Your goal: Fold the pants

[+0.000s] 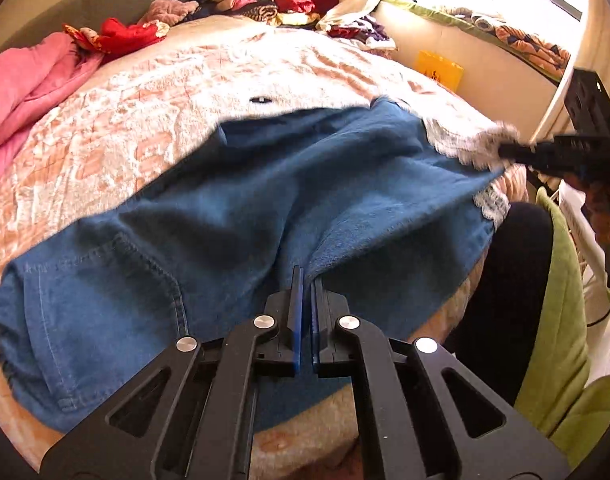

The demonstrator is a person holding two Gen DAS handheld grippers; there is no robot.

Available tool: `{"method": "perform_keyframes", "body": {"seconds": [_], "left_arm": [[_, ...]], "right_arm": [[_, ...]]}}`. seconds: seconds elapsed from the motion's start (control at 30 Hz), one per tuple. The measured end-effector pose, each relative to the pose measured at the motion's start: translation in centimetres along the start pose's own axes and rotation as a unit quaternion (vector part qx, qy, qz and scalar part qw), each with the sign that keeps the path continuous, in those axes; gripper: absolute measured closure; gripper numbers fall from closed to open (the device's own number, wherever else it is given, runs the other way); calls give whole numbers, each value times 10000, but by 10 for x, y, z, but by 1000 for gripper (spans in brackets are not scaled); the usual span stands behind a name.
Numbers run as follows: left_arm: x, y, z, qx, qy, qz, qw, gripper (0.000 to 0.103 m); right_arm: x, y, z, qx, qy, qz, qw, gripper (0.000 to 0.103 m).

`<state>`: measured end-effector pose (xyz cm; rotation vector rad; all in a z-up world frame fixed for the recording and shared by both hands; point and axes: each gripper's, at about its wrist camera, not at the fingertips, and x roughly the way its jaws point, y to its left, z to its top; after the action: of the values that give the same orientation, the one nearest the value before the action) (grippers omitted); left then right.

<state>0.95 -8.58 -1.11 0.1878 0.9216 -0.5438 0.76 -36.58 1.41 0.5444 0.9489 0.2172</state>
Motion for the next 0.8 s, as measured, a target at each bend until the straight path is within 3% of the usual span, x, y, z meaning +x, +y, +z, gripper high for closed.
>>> {"method": "perform_keyframes", "body": {"seconds": [0.13,0.57,0.63,0.7,0.8], "left_arm": [[5,-5,-8,85,149,-84,9998,103],[14,-22,-23,508,408,-84,9978,103],[16,-23,-24,530,417,-104,9977,103],[14,-21,-24,489,372,-125,9980,103],[13,-19,-23,438,349,-153,9983,103]], "right_arm": [[9,-15,-20,234,194,-199,9993,91],[8,-27,-33,297,279,-588,9974,94],[8,-24,-32,233,345,-739,9964,89],[2,-19,-32,84,293,-969,9948,73],[-19,7,-34,-742,-280,-1571,9844,72]]}}
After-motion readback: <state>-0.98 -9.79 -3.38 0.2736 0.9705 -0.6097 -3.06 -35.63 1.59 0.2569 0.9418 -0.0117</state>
